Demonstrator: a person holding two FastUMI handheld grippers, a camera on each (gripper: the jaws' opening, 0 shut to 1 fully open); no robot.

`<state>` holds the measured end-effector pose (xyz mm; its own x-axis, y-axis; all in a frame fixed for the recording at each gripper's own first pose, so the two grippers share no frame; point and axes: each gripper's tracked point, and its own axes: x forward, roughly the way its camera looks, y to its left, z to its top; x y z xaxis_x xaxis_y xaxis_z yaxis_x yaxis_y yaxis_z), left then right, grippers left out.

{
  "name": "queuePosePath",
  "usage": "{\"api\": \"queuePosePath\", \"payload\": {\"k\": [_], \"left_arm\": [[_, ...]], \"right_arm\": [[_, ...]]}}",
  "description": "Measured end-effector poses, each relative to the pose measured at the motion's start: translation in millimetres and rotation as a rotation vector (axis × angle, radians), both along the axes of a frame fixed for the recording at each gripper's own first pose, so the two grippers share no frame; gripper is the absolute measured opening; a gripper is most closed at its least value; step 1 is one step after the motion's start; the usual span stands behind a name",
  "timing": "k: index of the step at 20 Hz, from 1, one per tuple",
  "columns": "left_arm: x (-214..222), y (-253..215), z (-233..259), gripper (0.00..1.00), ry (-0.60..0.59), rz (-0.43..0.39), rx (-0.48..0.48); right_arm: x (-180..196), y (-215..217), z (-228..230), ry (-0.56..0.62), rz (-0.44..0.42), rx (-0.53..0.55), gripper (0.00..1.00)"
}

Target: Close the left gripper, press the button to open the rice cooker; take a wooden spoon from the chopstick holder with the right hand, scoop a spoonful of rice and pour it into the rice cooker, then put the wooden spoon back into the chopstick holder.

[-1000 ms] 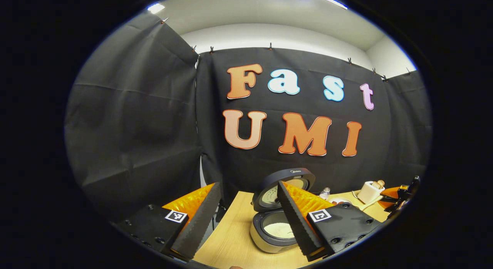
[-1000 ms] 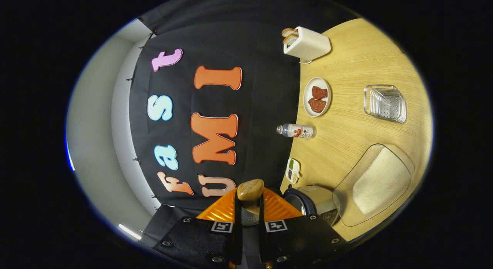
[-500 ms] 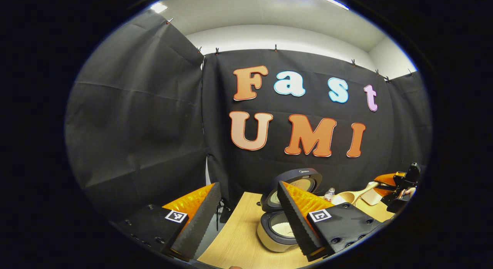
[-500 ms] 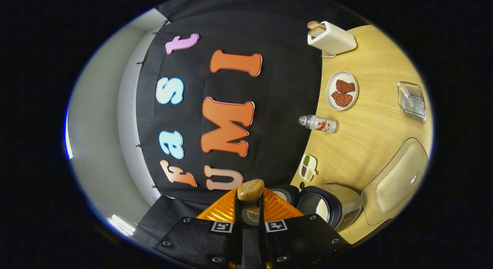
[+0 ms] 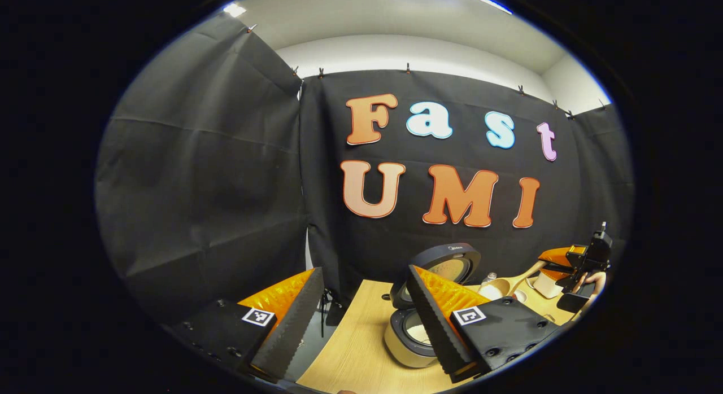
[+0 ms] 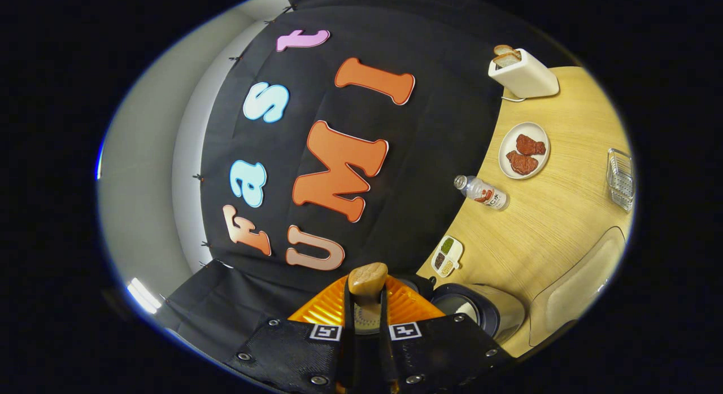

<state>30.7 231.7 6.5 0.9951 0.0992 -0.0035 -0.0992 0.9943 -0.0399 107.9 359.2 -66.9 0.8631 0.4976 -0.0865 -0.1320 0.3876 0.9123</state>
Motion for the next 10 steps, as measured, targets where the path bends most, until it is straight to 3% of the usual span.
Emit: {"api": "queuePosePath", "payload": {"k": [10], "left_arm": [[9.1,9.9,-9.0,1.00,0.019,0.015,0.001]], "right_arm": [[10.3,13.3,-0.4,-0.026,0.004,-0.043,0.16]]}}
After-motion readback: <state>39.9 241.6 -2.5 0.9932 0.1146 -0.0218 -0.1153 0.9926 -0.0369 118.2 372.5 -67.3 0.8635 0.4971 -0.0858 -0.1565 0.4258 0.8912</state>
